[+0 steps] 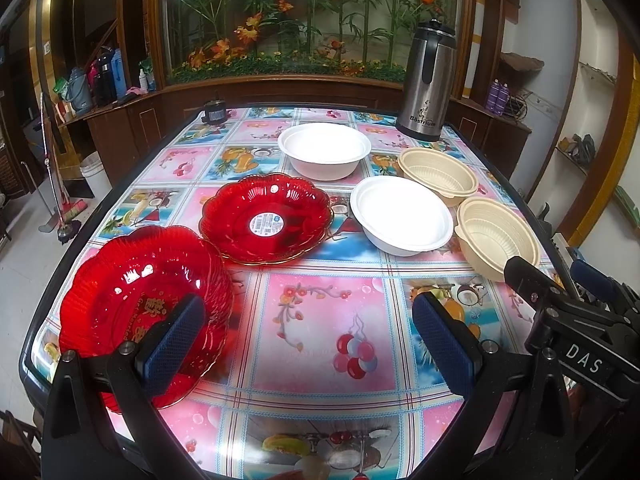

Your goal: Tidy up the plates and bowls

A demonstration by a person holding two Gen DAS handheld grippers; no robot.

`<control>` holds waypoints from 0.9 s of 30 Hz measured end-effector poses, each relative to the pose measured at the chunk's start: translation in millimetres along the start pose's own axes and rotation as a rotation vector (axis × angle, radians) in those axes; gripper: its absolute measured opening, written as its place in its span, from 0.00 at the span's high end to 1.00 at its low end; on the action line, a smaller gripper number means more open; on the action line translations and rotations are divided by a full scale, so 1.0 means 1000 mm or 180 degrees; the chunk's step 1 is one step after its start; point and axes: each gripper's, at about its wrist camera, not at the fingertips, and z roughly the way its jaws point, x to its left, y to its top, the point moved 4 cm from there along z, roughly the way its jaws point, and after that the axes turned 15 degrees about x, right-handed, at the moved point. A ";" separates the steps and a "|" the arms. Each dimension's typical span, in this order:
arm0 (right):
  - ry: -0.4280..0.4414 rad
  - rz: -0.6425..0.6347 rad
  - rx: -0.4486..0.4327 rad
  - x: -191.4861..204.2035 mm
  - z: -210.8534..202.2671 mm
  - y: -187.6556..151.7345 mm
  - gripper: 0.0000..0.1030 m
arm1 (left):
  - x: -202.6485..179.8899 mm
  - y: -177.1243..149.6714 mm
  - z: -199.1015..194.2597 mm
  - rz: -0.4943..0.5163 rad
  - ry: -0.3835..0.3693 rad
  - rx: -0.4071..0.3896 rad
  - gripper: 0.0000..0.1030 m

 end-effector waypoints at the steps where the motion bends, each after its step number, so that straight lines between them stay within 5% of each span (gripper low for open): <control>1: 0.0019 0.0001 -0.0004 0.001 -0.001 0.000 0.00 | 0.001 -0.001 -0.001 0.0003 -0.0003 0.0002 0.00; 7: 0.0146 -0.0046 -0.0002 0.011 -0.002 0.000 0.00 | 0.020 -0.006 -0.011 -0.0025 -0.0049 0.0011 0.00; 11: 0.0461 -0.0176 0.0139 0.033 0.002 -0.004 0.00 | 0.066 -0.016 -0.027 -0.0246 -0.0098 -0.0063 0.00; 21: 0.1560 -0.0803 0.0906 0.146 0.029 -0.023 0.01 | 0.221 -0.046 0.005 -0.1484 0.0092 0.0270 0.00; 24: 0.1766 -0.0803 0.1059 0.171 0.041 -0.022 0.02 | 0.233 -0.046 0.019 -0.1522 0.0166 0.0342 0.01; 27: 0.1965 -0.0636 0.1322 0.184 0.060 -0.021 0.14 | 0.235 -0.043 0.036 -0.1451 0.0172 0.0469 0.08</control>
